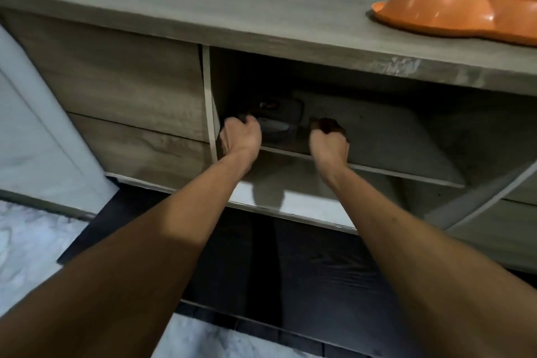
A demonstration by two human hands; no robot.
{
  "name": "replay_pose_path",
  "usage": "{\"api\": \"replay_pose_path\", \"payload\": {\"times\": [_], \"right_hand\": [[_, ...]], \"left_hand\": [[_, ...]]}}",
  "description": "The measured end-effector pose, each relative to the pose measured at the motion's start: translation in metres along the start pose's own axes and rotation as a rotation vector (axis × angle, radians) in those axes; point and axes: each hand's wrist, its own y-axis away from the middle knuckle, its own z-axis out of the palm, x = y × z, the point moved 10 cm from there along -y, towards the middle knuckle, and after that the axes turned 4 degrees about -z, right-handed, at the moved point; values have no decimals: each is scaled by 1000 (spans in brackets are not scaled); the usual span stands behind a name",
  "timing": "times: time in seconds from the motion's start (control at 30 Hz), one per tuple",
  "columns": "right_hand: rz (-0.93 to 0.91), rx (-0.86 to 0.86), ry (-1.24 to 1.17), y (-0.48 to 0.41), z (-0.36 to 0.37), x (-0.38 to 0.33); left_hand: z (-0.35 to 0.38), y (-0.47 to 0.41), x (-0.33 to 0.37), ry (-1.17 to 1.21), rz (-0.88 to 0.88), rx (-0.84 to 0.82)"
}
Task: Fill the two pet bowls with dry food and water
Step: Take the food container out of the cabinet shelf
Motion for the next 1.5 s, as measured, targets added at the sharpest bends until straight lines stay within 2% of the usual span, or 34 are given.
{"api": "replay_pose_path", "payload": {"times": [0.13,0.27,0.43,0.67,0.9,1.1,1.3,1.5], "right_hand": [[-71,-48,-2,-18,30,-4],[-49,-97,3,-21,43,-3],[102,-93,-86,-3,33,10],[243,-136,-113,87,-7,-21],[393,-230,-206,172,-67,-86],[370,-231,-258,188,-113,-158],[278,-178,-255,141,-142,-212],[269,-155,-323,74,-132,-243]], "left_hand": [[3,-13,-6,113,10,49],[0,-16,-10,143,-9,81],[-9,-1,-13,177,-3,38],[-69,93,-16,190,-177,82],[-152,194,50,119,-249,105],[-187,236,124,99,-195,109],[-175,215,190,188,-108,107],[-146,153,222,187,-105,53]]}}
